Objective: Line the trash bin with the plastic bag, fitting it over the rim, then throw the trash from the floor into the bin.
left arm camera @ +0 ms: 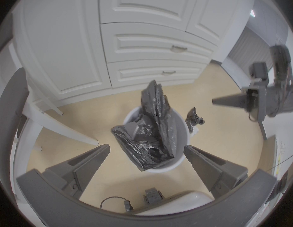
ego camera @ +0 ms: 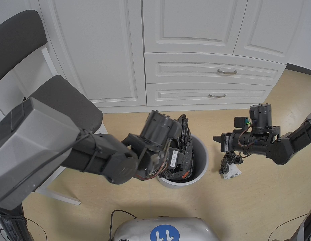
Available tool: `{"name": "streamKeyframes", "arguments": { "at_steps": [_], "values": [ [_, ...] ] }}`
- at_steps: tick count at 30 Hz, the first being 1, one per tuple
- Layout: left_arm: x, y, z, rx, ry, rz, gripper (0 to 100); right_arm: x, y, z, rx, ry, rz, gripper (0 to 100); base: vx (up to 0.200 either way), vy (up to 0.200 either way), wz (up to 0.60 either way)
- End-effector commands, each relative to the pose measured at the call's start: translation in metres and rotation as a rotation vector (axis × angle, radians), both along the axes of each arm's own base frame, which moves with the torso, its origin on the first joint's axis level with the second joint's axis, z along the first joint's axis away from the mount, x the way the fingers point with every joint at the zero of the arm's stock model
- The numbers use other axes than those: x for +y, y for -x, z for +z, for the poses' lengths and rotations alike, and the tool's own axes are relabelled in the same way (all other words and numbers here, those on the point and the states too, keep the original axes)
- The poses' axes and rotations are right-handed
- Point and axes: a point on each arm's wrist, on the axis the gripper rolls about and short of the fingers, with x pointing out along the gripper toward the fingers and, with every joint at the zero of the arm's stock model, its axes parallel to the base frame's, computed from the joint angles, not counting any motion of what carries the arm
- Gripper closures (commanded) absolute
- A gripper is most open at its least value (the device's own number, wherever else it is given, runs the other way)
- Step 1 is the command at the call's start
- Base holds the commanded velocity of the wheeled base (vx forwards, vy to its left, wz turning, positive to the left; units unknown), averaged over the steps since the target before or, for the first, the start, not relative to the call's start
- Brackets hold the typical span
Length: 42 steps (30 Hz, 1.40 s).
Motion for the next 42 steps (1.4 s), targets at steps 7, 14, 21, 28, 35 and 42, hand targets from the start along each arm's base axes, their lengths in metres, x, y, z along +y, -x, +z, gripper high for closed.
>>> {"name": "streamKeyframes", "arguments": {
  "at_steps": [7,14,21,28,35,42],
  "values": [
    [0.044,0.01,0.008,-0.055,0.053,0.058,0,0.035,-0.021,-0.04,0.081,0.027,0.002,0,0.0,0.0,0.0],
    [0.043,0.01,0.004,-0.048,0.044,0.054,0,0.039,-0.029,-0.053,0.103,0.034,-0.001,0,0.0,0.0,0.0],
    [0.041,0.01,0.002,-0.047,0.041,0.054,0,0.053,-0.043,-0.075,0.141,0.017,-0.027,0,0.0,0.0,0.0],
    [0.037,0.005,-0.009,-0.047,0.039,0.052,0,0.066,-0.054,-0.094,0.123,-0.02,-0.07,0,0.0,0.0,0.0],
    [0.033,-0.005,-0.022,-0.05,0.044,0.061,0,0.075,-0.054,-0.104,0.103,-0.016,-0.069,100,0.0,0.0,0.0],
    [0.033,-0.007,-0.023,-0.057,0.049,0.063,0,0.066,-0.05,-0.078,0.063,-0.036,-0.084,100,0.0,0.0,0.0]
  ]
}}
